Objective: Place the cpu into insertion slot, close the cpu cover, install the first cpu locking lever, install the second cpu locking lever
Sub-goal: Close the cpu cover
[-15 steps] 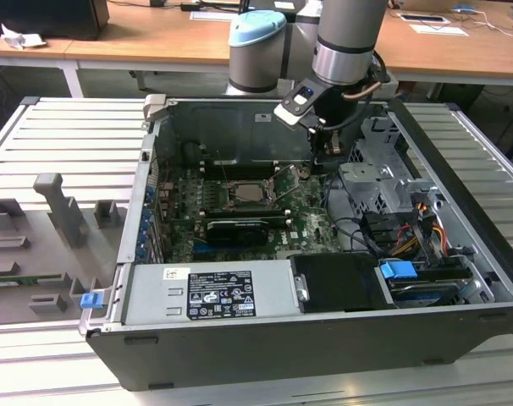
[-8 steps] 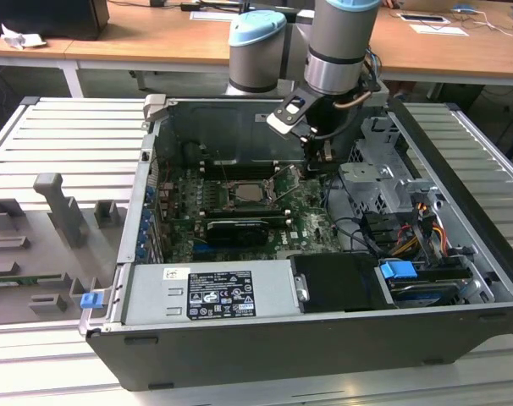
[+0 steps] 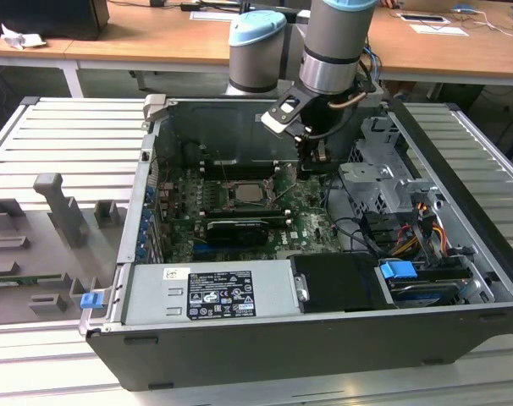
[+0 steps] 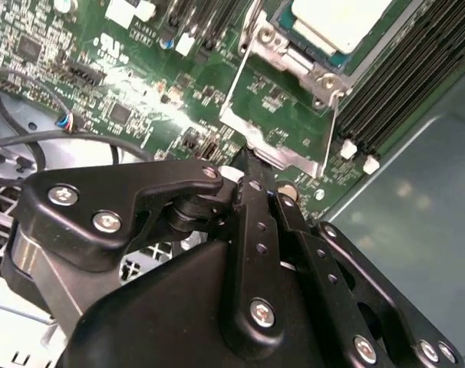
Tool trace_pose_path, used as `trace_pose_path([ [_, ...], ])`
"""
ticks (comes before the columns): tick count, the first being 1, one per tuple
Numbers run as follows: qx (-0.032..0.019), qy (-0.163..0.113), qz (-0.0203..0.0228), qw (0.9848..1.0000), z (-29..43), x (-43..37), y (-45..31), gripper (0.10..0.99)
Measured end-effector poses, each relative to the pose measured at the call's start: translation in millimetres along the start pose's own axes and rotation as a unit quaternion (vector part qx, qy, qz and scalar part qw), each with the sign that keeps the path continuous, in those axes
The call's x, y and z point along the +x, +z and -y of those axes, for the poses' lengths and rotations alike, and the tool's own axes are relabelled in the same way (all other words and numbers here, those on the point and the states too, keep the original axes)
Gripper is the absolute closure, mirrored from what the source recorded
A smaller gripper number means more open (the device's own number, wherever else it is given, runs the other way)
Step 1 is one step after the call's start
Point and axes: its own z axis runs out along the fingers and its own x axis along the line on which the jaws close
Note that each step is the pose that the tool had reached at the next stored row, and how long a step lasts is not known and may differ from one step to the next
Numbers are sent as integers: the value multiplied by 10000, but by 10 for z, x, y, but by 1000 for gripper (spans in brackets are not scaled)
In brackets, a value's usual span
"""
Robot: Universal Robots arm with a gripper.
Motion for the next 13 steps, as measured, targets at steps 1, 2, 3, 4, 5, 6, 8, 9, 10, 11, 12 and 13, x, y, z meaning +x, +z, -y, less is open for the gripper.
trace_pose_path([
  [1,0,1,0,10000,45,2,0,980],
  [2,0,1,0,10000,59,2,0,980],
  [3,0,1,0,10000,61,2,0,980],
  [4,0,1,-1,10000,63,3,1,980],
  [5,0,1,0,10000,66,3,1,980],
  [6,0,0,0,10000,67,4,1,980],
  [8,0,0,0,10000,77,4,1,980],
  [9,0,0,0,10000,81,4,1,980],
  [10,0,0,0,10000,85,4,1,980],
  [11,0,1,0,10000,90,5,1,980],
  [12,0,1,0,10000,94,5,1,980],
  [13,0,1,-1,10000,97,5,2,980],
])
